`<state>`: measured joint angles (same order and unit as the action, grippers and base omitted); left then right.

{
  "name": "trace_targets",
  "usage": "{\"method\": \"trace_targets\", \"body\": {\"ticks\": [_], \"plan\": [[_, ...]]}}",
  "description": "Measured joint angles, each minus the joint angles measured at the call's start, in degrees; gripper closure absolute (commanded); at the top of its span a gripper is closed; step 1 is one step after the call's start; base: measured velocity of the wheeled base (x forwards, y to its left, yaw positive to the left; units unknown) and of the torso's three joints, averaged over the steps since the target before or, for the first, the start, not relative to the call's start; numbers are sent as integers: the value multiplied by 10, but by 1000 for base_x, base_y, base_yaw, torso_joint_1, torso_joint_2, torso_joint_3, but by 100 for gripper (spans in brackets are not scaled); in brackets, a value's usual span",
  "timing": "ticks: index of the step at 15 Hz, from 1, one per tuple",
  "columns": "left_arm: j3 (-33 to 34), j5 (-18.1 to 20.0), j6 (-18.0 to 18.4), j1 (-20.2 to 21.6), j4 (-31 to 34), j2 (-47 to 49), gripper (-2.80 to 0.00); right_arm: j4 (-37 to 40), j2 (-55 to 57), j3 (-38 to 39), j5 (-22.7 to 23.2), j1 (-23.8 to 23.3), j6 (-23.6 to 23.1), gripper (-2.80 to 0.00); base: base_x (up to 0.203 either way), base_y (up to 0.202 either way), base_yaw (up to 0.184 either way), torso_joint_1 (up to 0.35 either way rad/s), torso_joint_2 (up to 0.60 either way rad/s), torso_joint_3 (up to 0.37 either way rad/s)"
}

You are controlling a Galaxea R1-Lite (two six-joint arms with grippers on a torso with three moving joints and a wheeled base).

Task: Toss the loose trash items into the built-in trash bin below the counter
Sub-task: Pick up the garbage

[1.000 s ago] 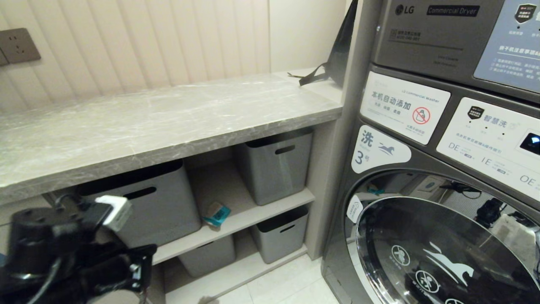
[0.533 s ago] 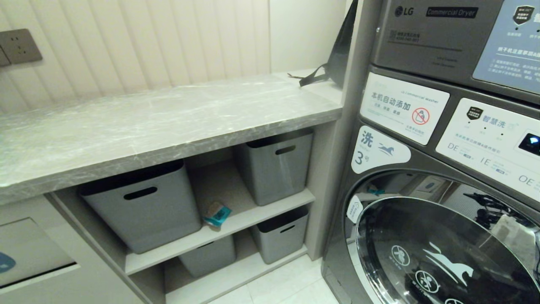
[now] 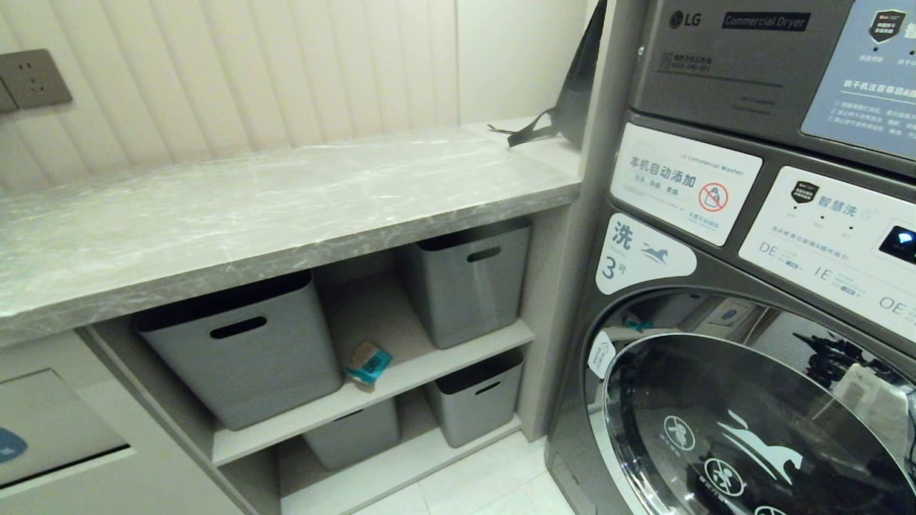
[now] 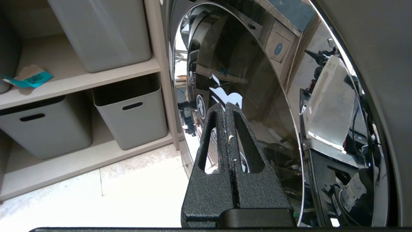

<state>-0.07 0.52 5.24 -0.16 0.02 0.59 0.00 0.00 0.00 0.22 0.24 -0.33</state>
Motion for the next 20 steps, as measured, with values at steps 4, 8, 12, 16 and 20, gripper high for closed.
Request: {"method": "trace_targets", "body": {"ticks": [4,8,12,16,20], "plan": [[1,10,6,0,0,-7,0,0,0,0,0,0,0,0,0,0,0,0,0,0],[1,-1,-1,0,2,-8,0,0,0,0,0,0,0,0,0,0,0,0,0,0],[1,-2,-2,0,4,-8,0,0,0,0,0,0,0,0,0,0,0,0,0,0],[1,-2,-1,0,4,-8,0,0,0,0,0,0,0,0,0,0,0,0,0,0],[1,-2,-1,0,5,-8,0,0,0,0,0,0,0,0,0,0,0,0,0,0]]}}
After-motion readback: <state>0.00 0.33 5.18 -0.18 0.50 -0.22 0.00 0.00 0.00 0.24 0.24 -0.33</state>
